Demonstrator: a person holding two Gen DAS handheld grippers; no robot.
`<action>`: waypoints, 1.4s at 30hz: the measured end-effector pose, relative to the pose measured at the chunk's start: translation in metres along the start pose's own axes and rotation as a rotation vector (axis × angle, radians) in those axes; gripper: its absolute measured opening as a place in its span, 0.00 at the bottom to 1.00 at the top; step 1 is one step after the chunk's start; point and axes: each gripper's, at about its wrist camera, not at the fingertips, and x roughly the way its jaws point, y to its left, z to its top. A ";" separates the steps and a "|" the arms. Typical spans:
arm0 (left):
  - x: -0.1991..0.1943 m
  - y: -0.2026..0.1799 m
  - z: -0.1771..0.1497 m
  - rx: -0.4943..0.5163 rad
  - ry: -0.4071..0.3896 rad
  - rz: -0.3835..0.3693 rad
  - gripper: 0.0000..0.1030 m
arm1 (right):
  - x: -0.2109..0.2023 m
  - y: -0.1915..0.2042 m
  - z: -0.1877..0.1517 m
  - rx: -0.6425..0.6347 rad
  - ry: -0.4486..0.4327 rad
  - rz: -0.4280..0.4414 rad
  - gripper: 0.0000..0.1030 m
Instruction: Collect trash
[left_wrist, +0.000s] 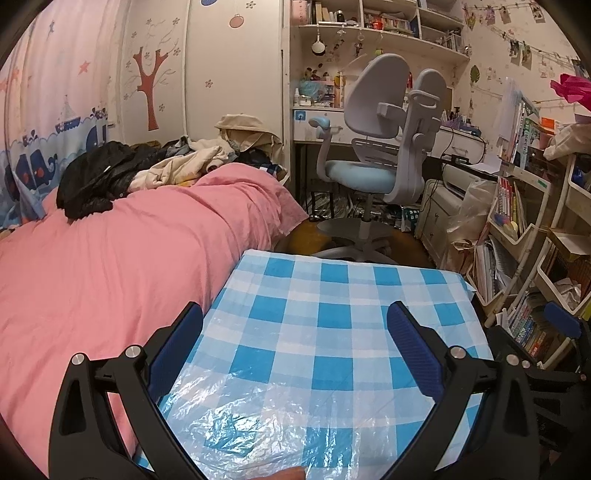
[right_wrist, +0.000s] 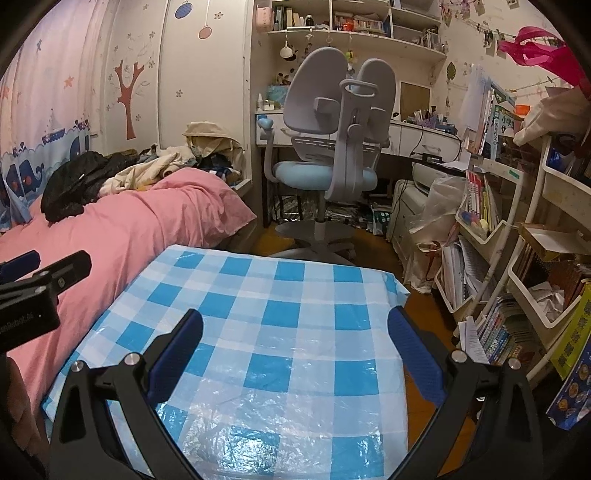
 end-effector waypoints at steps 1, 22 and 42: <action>0.001 0.001 0.000 -0.002 0.003 0.003 0.94 | 0.000 0.000 0.000 -0.002 0.002 -0.003 0.93; 0.010 0.008 -0.003 -0.026 0.030 0.046 0.94 | 0.004 0.006 0.000 -0.024 0.035 0.000 0.93; 0.011 0.010 -0.005 -0.020 0.037 0.058 0.94 | 0.003 0.009 -0.001 -0.045 0.033 -0.014 0.93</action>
